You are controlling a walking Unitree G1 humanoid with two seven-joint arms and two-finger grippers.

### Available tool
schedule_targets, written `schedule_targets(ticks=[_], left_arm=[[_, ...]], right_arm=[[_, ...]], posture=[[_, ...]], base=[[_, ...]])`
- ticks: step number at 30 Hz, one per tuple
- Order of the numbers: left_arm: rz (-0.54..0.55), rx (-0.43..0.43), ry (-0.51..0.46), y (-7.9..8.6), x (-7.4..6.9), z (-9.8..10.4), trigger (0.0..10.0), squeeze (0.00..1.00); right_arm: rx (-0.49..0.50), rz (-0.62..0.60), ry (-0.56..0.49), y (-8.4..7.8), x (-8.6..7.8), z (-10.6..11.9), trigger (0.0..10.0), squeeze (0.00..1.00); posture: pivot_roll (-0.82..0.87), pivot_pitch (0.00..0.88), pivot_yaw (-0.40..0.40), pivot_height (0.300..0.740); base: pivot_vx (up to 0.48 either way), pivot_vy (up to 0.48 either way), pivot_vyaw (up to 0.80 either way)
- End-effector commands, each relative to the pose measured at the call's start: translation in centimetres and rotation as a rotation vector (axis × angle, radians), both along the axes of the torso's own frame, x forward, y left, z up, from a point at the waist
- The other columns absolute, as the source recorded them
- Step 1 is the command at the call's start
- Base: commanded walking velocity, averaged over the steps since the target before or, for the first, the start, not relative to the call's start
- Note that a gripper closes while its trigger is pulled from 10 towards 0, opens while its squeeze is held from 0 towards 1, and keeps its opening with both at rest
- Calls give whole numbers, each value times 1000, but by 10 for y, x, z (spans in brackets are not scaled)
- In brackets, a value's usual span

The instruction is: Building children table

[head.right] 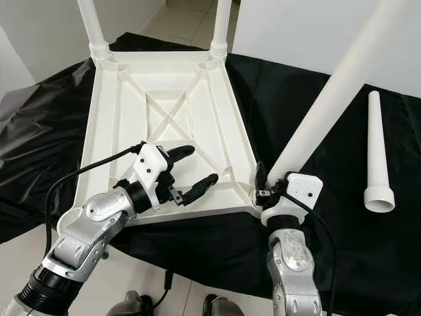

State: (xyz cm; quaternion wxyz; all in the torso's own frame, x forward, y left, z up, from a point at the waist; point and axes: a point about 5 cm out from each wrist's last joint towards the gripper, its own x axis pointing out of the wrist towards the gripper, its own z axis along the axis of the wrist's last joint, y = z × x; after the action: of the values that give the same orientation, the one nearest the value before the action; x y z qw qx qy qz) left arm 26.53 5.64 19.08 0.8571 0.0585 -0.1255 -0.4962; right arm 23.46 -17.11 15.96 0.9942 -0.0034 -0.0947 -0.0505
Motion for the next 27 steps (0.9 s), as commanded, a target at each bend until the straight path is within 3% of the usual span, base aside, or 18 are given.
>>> schedule_targets(ticks=[1, 20, 27], left_arm=[[-24, -2, -1, -1, -3, 2, 10000, 0], [-26, -2, 2, -1, -3, 1, 10000, 0], [-31, 2, 0, -1, -3, 2, 10000, 0]], right_arm=[[-8, -62, 152, -10, -4, -29, 10000, 0], [-33, -111, 118, -8, -12, -28, 10000, 0], [-44, -318, 79, -24, -18, -24, 10000, 0]], posture=[[27, 184, -17, 740], [24, 176, -19, 740], [30, 171, -12, 740]], base=[[0, 0, 0], [0, 0, 0], [0, 0, 0]])
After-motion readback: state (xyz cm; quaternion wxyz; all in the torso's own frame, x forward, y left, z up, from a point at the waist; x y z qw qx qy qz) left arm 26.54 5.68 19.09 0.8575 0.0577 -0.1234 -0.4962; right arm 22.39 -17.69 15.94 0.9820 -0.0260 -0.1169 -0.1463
